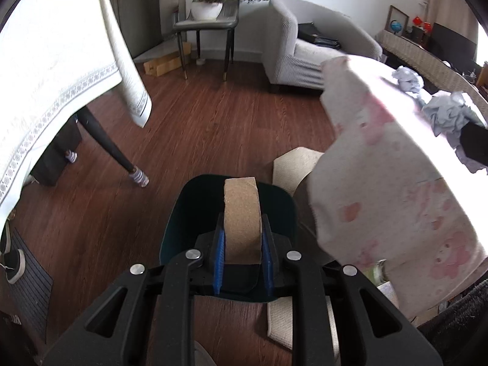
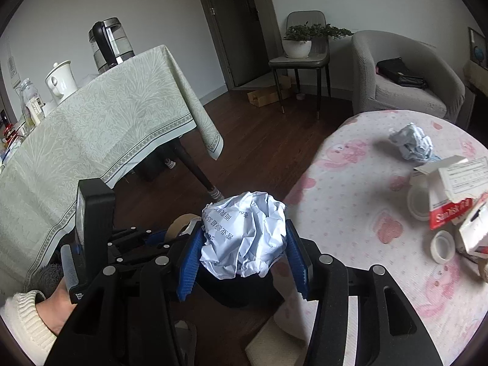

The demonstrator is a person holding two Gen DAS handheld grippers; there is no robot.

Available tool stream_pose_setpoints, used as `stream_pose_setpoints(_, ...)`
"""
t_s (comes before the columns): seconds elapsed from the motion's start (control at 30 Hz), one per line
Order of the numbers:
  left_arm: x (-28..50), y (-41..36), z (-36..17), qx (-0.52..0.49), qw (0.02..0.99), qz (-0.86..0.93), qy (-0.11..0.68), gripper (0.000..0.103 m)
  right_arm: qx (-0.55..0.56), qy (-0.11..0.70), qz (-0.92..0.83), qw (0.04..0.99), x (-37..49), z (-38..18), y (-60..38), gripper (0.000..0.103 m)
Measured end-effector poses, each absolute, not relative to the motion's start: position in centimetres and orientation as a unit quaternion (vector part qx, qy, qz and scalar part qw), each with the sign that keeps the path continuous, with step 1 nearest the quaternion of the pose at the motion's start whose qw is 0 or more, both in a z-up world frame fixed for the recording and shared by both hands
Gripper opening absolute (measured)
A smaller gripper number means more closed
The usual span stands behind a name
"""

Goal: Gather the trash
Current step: 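Carry both items over the green bin and open both grippers to drop them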

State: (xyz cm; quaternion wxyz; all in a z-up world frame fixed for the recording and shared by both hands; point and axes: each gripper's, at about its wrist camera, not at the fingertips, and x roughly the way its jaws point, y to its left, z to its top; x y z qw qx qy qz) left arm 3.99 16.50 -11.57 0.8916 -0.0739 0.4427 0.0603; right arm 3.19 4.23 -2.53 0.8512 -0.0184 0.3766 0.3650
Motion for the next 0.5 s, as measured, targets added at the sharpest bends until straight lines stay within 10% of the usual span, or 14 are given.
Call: stream_pose_setpoints(0.5, 5.9, 21.6, -18.7, -0.142, 0.837, 0.048, 0.526, 0.023, -0.027, 0.436, 0.379, 0.816, 4.4, -6.7, 12.3, 0.052)
